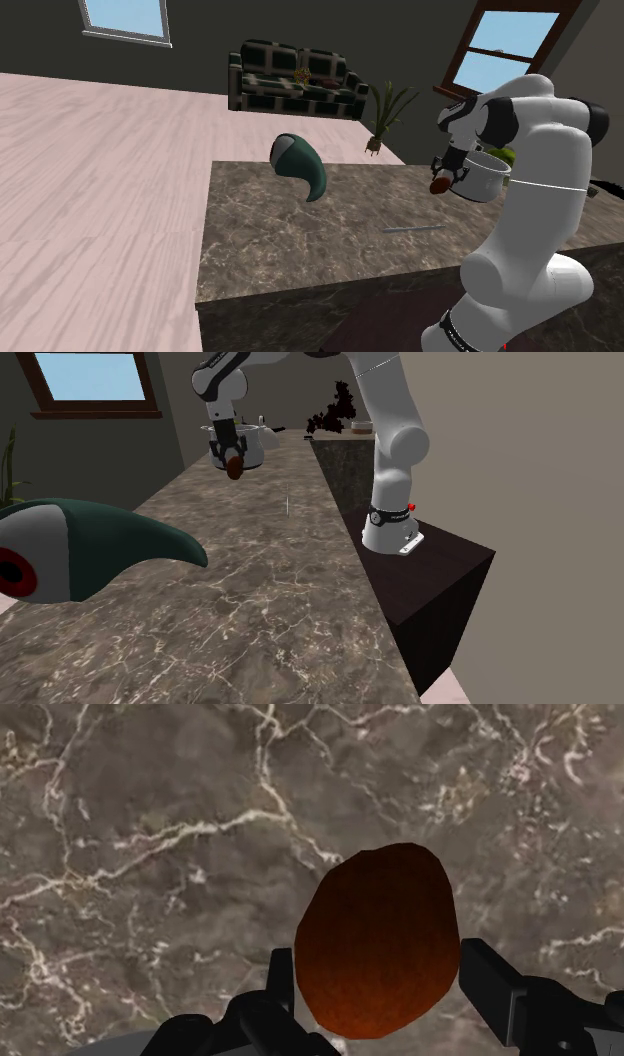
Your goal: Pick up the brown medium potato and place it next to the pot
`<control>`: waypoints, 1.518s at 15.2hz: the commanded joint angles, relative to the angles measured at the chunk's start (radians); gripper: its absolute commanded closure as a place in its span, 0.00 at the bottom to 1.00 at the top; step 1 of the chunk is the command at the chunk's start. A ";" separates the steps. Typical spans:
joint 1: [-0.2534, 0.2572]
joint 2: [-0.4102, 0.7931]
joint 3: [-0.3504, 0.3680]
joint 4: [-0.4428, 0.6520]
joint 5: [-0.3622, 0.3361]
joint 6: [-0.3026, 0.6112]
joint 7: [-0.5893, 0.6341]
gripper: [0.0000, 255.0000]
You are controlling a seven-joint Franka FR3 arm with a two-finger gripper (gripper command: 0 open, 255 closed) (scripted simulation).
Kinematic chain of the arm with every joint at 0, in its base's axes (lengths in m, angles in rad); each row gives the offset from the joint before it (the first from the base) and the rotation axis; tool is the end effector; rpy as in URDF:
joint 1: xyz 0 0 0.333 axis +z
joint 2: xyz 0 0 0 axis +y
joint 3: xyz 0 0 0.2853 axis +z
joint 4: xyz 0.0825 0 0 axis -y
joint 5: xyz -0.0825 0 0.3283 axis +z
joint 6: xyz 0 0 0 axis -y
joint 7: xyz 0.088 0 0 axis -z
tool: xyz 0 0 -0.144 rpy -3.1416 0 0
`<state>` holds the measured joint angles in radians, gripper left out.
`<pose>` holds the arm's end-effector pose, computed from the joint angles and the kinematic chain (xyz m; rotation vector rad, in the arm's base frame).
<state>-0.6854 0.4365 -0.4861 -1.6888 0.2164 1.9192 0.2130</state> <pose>0.2634 -0.5137 0.3189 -2.2967 2.0359 0.2077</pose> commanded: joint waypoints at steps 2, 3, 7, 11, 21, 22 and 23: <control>0.000 0.009 0.003 -0.006 0.002 -0.001 -0.001 1.00; 0.000 0.009 0.003 -0.006 0.002 -0.001 -0.001 1.00; 0.002 0.003 0.001 -0.016 0.000 0.003 -0.002 0.00; 0.000 0.009 0.002 -0.007 0.002 -0.001 -0.001 0.00; -0.007 -0.008 -0.006 0.100 -0.013 -0.121 0.010 0.00; -0.007 -0.008 -0.006 0.100 -0.013 -0.121 0.010 0.00; -0.007 -0.008 -0.006 0.100 -0.013 -0.121 0.010 0.00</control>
